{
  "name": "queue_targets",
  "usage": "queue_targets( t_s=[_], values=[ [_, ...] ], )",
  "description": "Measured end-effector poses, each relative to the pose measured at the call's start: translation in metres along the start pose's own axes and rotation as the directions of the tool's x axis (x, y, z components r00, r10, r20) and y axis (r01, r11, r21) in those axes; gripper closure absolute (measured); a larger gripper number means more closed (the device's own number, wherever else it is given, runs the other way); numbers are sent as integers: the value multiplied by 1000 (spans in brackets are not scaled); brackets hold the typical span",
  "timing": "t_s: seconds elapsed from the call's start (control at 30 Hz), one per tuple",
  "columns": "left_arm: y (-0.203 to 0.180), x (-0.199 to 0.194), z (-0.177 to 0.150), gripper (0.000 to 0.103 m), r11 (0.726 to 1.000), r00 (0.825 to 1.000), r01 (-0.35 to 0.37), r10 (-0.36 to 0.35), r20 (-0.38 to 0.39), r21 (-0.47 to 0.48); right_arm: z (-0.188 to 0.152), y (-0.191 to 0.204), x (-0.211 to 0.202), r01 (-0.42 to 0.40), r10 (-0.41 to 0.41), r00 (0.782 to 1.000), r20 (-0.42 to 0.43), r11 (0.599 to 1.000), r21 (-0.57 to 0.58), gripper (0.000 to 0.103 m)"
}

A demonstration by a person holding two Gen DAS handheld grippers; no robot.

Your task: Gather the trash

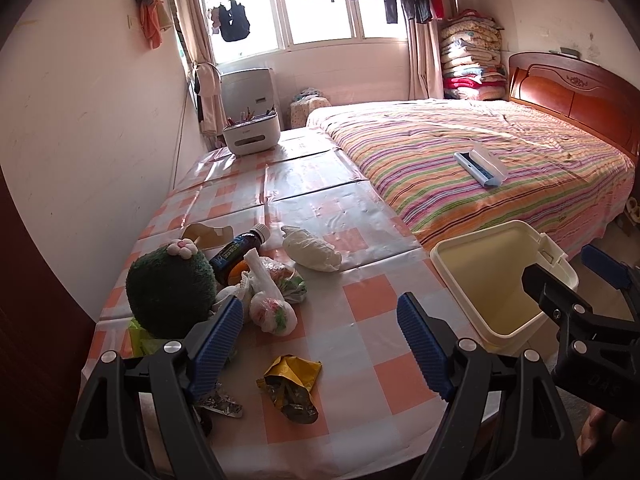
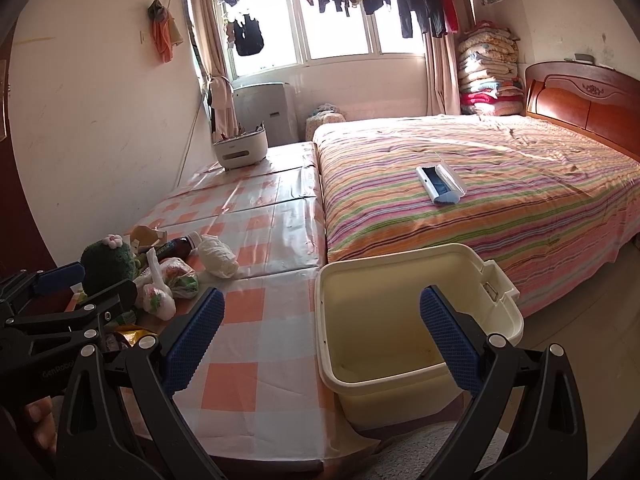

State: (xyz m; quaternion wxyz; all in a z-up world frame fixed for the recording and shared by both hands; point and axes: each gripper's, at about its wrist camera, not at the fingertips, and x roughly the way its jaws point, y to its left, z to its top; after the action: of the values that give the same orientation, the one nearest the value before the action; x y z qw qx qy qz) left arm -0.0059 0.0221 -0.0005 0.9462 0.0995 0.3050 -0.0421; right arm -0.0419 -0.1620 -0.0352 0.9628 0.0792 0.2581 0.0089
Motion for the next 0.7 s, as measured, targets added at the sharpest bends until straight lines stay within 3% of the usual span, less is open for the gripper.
queue_targets(
  t_s=[0.7],
  values=[
    [-4, 0, -4, 26, 1000, 1000, -6, 6, -6, 19, -3, -3, 3, -10, 11, 1000, -22, 1000, 14, 6]
  ],
)
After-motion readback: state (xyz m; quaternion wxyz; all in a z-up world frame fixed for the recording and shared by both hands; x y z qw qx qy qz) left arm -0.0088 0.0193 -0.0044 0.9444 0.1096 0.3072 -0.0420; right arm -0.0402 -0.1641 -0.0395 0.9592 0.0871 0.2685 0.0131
